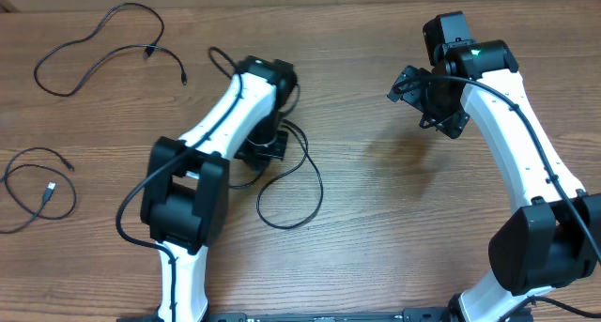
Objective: Untangle cables
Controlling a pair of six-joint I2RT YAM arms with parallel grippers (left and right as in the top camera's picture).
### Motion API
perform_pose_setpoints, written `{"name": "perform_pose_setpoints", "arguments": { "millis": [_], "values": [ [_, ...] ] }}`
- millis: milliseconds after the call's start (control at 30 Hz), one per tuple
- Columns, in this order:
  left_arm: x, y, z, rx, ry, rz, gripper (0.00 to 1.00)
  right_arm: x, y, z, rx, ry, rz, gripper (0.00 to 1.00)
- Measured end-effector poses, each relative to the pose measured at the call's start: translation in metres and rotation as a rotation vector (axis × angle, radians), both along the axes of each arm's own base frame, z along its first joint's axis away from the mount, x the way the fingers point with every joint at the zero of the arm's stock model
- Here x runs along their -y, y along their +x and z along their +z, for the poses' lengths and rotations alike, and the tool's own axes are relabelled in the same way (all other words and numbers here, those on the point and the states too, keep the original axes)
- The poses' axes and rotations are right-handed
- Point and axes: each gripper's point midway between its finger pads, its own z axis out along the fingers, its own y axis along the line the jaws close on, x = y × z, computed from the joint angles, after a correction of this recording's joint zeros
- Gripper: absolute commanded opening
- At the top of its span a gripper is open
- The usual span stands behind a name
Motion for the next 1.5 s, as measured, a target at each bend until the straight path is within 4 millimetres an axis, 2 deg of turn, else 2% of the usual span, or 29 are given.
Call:
{"name": "perform_pose_setpoints", "arguments": {
  "millis": [167,233,333,433,500,600,633,667,1100,1500],
  "values": [
    [-0.022,-0.005,0.004,-0.045,0.025,0.055,0.15,0.000,0.000,0.000,-0.001,0.000,0.000,1.00],
    [-0.026,-0.010,0.006,-0.069,0.034,0.062,0.27,0.000,0.000,0.000,-0.001,0.000,0.001,1.00],
    [-0.027,-0.012,0.007,-0.076,0.039,0.068,0.54,0.000,0.000,0.000,0.000,0.000,0.001,1.00],
    [-0.026,-0.012,0.007,-0.075,0.039,0.067,0.59,0.000,0.000,0.000,0.000,0.000,0.000,1.00],
    [-0.026,-0.011,0.007,-0.071,0.038,0.067,0.82,0.000,0.000,0.000,0.000,0.000,0.001,1.00],
    [-0.025,-0.007,0.005,-0.055,0.035,0.069,0.85,0.000,0.000,0.000,0.000,0.000,0.001,1.00],
    [-0.025,-0.007,0.005,-0.054,0.036,0.069,0.89,0.000,0.000,0.000,-0.001,0.000,0.001,1.00],
    [-0.025,-0.007,0.005,-0.052,0.035,0.070,1.00,0.000,0.000,0.000,0.000,0.000,0.000,1.00],
    [-0.022,-0.005,0.004,-0.044,0.023,0.076,1.00,0.000,0.000,0.000,-0.001,0.000,0.001,1.00],
    [-0.010,-0.014,0.006,-0.098,-0.054,0.074,1.00,0.000,0.000,0.000,0.000,0.000,0.001,1.00]
  ]
}}
